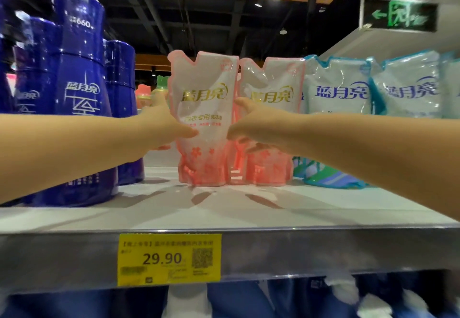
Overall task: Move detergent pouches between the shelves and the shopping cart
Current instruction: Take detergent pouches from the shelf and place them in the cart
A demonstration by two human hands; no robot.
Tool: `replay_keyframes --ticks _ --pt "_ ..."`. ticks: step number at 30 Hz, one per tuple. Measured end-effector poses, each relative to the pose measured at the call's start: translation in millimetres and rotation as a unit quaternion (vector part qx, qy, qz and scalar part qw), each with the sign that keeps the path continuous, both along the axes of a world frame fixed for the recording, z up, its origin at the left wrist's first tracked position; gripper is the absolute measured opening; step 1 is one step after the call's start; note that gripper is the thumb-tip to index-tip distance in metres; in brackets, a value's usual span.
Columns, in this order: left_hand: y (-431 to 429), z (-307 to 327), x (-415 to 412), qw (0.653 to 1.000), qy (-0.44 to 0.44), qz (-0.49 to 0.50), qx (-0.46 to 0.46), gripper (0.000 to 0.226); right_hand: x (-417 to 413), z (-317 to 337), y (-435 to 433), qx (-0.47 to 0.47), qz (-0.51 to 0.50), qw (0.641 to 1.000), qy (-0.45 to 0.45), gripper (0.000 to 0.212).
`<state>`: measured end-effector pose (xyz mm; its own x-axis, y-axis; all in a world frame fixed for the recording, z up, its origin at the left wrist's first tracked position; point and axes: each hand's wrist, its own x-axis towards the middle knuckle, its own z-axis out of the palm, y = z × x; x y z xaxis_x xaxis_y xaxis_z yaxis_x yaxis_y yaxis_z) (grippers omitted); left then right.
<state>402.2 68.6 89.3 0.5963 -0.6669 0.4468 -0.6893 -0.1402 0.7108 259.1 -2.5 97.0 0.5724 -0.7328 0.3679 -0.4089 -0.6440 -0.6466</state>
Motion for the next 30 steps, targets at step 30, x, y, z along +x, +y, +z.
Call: replay_keyframes --ticks 30 --pt "191 -36 -268 0.970 -0.213 -0.049 -0.110 0.021 -252 -38 176 -0.132 0.055 0.977 -0.161 0.019"
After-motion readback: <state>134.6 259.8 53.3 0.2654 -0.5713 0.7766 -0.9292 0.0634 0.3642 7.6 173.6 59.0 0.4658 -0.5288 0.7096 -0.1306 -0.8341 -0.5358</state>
